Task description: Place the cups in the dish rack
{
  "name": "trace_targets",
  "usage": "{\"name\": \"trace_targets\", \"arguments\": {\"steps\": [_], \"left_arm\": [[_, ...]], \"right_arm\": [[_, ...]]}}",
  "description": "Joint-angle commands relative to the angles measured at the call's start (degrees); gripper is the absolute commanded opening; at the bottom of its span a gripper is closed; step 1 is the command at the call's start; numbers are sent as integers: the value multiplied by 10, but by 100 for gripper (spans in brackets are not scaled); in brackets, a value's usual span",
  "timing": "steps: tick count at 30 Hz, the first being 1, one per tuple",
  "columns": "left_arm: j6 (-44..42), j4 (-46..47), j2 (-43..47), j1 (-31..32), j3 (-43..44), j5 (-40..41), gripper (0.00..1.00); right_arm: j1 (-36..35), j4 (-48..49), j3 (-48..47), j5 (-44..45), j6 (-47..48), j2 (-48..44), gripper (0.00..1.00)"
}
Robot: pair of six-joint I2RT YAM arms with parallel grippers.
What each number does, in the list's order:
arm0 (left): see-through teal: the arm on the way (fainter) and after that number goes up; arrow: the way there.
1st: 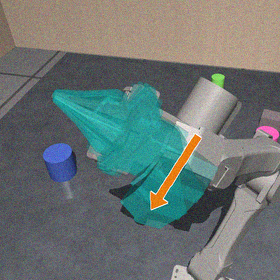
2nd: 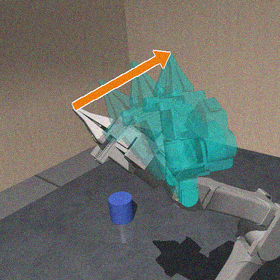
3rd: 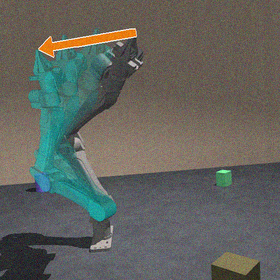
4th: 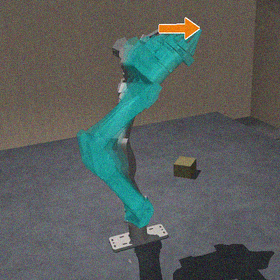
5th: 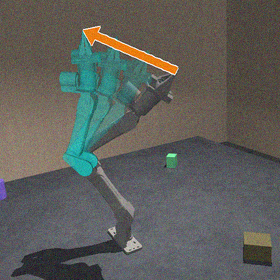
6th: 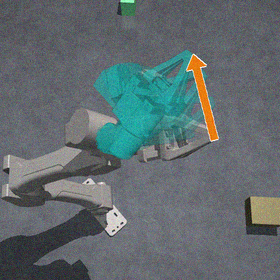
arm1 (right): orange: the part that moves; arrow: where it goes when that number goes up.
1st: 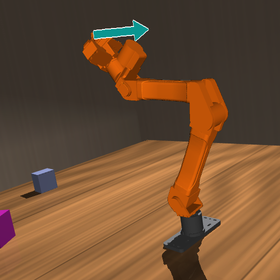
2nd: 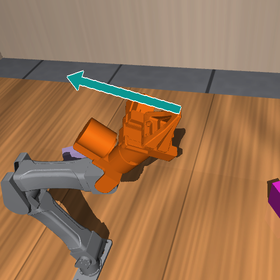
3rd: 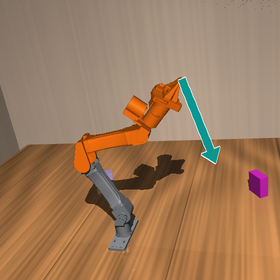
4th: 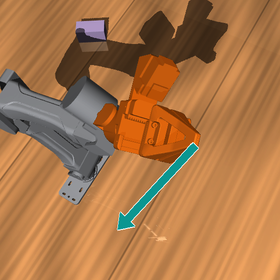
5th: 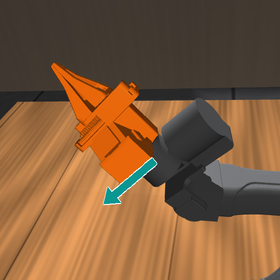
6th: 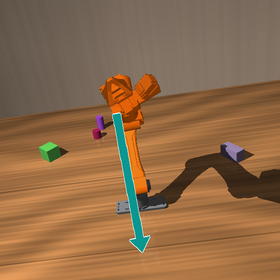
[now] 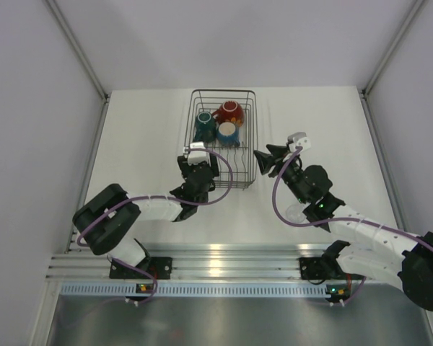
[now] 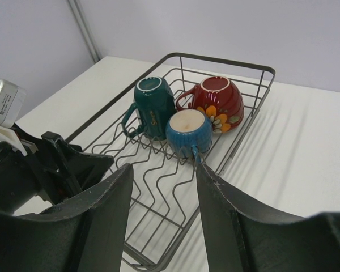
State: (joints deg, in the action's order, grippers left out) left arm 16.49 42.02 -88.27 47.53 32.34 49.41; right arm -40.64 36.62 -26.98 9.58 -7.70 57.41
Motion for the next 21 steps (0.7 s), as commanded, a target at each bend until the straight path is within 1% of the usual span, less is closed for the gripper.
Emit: {"name": "trace_targets", "arguments": {"steps": [1, 5, 12, 15, 17, 18, 19, 20, 21], "left_arm": [[-22, 8, 26, 3, -1, 30, 77], [-44, 9, 46, 6, 17, 32, 78], [-94, 8, 85, 9, 51, 18, 78], [-101, 8, 103, 10, 55, 6, 78], [-100, 7, 115, 12, 56, -5, 78], [-98, 6, 129, 13, 56, -25, 79], [-94, -13, 136, 13, 61, -42, 79], [-88, -32, 143, 14, 68, -62, 80], [-78, -56, 149, 14, 79, -109, 80]], "right_arm": [[7, 1, -10, 1, -5, -6, 49], [7, -11, -11, 7, -1, -13, 50], [11, -71, -18, 24, 12, -47, 50], [12, -126, -28, 37, 9, -65, 51], [12, -185, -43, 40, 6, -77, 52], [13, -208, -49, 41, 3, -79, 52], [13, -261, -58, 42, 0, -81, 53], [13, -288, -76, 43, -3, -79, 53], [13, -313, -86, 44, -6, -77, 53]]}}
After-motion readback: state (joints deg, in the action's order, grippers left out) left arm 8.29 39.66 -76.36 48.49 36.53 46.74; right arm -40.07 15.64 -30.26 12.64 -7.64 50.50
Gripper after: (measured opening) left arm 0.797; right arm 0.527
